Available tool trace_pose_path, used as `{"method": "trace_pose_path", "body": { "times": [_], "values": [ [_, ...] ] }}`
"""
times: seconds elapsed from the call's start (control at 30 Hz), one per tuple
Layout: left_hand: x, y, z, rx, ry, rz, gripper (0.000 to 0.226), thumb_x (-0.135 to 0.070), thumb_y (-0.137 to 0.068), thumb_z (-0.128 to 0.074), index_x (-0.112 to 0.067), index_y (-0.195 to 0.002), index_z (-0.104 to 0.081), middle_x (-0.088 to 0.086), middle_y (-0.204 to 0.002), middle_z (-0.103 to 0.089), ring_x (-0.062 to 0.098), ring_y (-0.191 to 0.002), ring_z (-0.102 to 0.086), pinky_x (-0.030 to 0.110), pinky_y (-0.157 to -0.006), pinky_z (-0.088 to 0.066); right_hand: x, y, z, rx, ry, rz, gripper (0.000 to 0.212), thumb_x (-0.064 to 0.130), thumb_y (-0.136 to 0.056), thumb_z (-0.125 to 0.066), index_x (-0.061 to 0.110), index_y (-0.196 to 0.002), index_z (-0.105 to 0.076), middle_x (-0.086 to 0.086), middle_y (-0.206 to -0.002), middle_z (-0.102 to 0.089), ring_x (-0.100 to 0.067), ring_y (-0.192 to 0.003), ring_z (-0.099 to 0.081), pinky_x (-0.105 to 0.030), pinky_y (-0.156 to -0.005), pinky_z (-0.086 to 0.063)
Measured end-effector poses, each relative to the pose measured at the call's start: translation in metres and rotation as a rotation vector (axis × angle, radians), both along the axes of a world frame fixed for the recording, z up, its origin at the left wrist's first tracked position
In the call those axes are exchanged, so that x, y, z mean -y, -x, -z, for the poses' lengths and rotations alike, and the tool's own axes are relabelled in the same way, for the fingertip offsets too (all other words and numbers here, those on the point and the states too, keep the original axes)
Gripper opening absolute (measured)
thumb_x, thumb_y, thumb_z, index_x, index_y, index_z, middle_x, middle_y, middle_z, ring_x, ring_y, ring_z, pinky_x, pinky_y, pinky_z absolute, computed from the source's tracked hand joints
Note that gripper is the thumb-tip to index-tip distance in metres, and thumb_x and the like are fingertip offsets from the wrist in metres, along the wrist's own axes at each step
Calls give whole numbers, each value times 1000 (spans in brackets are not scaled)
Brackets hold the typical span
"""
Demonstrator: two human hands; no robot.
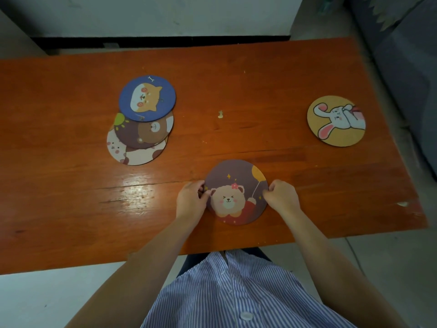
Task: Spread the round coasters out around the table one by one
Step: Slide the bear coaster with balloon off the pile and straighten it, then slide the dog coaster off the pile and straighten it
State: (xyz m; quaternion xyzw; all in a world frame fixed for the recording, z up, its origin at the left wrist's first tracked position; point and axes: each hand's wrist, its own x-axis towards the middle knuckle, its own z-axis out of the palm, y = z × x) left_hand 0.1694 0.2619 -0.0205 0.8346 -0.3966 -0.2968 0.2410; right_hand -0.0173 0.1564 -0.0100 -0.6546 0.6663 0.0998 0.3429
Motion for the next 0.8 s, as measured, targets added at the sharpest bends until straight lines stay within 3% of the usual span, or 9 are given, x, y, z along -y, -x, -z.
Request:
{"method": "trace_pose_path", "body": {
  "times": [0.1, 0.17, 0.3, 0.37, 0.43, 0.5, 0.63, 0.8],
  "values": [
    [2, 1, 2, 37, -32, 12, 24, -23, -85, -61, -6, -102, -62, 13, -96, -64, 28, -88, -58, 33, -69, -45, 0, 0, 0, -8, 15, -27, 30, 19, -90, -55, 16, -65, -40, 2, -62, -42, -12, -54, -42, -22, -42, -29],
    [2, 2, 2, 74, -68, 4, 29, -26, -86, -59, -9, -109, -60, 11, -104, -62, 26, -92, -58, 30, -70, -43, 2, 0, -3, 1, 18, -8, 20, 23, -90, -57, 10, -84, -42, 0, -69, -46, -18, -63, -49, -24, -45, -33],
    [-1, 3, 1, 118, -77, 22, 28, -27, -88, -55, -11, -110, -59, 11, -109, -61, 26, -96, -57, 29, -69, -41, 3, -5, -9, -87, 25, -100, 29, 24, -91, -56, 6, -109, -44, -5, -79, -51, -23, -71, -53, -29, -50, -39],
    [-3, -1, -2, 118, -68, 19, 25, -26, -90, -51, -11, -109, -60, 11, -112, -61, 28, -95, -58, 32, -70, -45, 6, -13, -13, -99, 116, -185, 28, 23, -91, -56, 6, -111, -46, -10, -89, -56, -27, -80, -57, -31, -54, -46],
    [-8, -11, -3, 154, -77, -6, 25, -22, -92, -46, -10, -109, -60, 12, -115, -59, 30, -93, -59, 37, -73, -50, 9, -27, -13, -43, 222, -272, 29, 24, -90, -56, 5, -111, -50, -14, -107, -59, -31, -101, -56, -37, -72, -51],
    [-18, -26, -6, 208, -99, -41, 25, -19, -92, -43, -9, -107, -60, 13, -114, -59, 31, -95, -58, 39, -75, -51, 11, -46, -12, 10, 287, -375, 27, 26, -92, -53, 6, -110, -53, -14, -114, -58, -30, -110, -51, -39, -83, -50],
    [-45, -68, -11, 313, -132, -133, 25, -15, -89, -44, -6, -106, -61, 14, -110, -61, 30, -103, -53, 40, -81, -48, 7, -91, -11, 66, 368, -549, 26, 26, -93, -49, 8, -110, -57, -11, -115, -58, -29, -112, -48, -42, -91, -45],
    [-87, -135, -16, 387, -197, -226, 28, -16, -90, -43, -6, -111, -58, 16, -116, -58, 32, -110, -49, 44, -89, -46, -14, -156, -12, 165, 321, -711, 25, 24, -93, -48, 7, -108, -58, -11, -114, -59, -28, -109, -50, -40, -90, -45]
  ]
}}
